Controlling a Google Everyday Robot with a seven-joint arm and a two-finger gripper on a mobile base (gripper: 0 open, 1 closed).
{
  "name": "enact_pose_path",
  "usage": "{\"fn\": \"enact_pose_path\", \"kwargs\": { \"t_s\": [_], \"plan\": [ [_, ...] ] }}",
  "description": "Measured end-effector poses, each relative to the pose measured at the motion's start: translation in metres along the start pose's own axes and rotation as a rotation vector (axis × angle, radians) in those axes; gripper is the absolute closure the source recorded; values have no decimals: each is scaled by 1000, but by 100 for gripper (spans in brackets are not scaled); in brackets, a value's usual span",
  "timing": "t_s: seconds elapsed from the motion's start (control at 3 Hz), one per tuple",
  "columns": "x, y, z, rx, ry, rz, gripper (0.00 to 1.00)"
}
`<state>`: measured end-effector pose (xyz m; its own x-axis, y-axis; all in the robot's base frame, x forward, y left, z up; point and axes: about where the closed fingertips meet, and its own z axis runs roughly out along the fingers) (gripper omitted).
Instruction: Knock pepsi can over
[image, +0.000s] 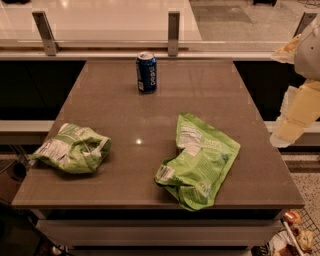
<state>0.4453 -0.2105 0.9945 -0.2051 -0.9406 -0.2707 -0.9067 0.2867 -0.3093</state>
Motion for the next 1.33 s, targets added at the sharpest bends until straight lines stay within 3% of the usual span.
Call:
{"fn": "enact_pose_path", "kwargs": {
  "t_s": [0.33, 1.0, 1.33],
  "plan": [
    [-12, -18, 1, 32, -114, 31, 0],
    [-54, -66, 25, 76, -482, 164, 0],
    [-73, -78, 44, 80, -623, 239, 0]
  ]
}}
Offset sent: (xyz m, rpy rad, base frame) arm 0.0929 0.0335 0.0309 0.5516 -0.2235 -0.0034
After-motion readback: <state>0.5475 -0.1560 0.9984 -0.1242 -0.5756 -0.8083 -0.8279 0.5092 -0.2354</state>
